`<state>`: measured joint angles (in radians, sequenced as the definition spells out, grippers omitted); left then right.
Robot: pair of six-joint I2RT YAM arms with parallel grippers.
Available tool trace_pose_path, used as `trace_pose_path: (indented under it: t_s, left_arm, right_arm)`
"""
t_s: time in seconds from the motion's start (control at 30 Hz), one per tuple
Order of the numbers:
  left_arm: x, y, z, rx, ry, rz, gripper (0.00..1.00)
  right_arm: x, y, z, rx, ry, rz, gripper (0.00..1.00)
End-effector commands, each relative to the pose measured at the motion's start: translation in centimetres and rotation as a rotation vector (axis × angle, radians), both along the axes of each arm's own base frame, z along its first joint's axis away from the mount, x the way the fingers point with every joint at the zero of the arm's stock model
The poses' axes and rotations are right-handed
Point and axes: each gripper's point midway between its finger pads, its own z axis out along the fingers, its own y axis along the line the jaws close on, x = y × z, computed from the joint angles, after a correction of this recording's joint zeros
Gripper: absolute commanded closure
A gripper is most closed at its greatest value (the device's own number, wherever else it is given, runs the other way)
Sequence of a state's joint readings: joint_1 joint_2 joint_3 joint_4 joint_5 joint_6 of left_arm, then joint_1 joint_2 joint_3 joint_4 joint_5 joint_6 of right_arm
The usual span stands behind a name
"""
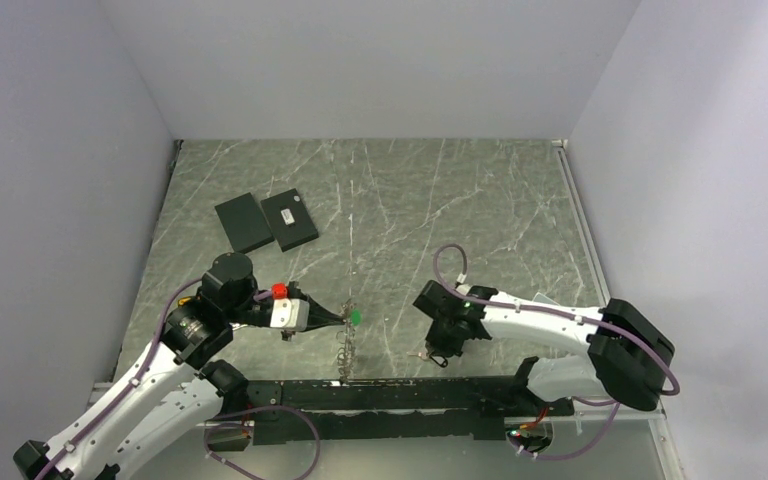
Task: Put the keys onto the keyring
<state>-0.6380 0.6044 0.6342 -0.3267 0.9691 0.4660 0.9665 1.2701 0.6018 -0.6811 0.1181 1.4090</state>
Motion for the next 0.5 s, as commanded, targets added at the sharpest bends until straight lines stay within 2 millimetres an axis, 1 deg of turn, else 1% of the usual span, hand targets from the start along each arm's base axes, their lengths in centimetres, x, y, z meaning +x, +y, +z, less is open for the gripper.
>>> trace_pose_path:
  t_s: [0.0, 0.07, 0.17, 0.3, 0.37, 0.47]
  left_arm:
    - [0.2, -0.2, 2.2, -0.048, -0.059, -0.004, 1.0]
    - [0.3, -0.2, 2.1, -0.047, -0.057, 0.0, 1.0]
    - [0.3, -0.2, 2.1, -0.046, -0.057, 0.001, 1.0]
    - [0.5, -0.2, 2.0, -0.042, -0.057, 0.008, 1.0]
    - [0.5, -0.2, 1.9, -0.039, -0.054, 0.009, 1.0]
    - [0.4, -0.2, 1.8, -0.037, -0.05, 0.004, 1.0]
  right_arm:
    - [1.0, -0.1, -0.6, -0.026, -0.023, 0.016, 0.89]
    - [1.1, -0.1, -0.6, -0.033, -0.024, 0.023, 0.91]
    - [1.4, -0.2, -0.5, -0.053, -0.036, 0.058, 1.0]
    - [2.1, -0.1, -0.1, -0.07, -0.066, 0.111, 1.0]
    - [2.8, 0.2, 0.6, -0.075, -0.104, 0.155, 1.0]
    - [4.8, 1.3, 2.9, -0.054, -0.223, 0.254, 1.0]
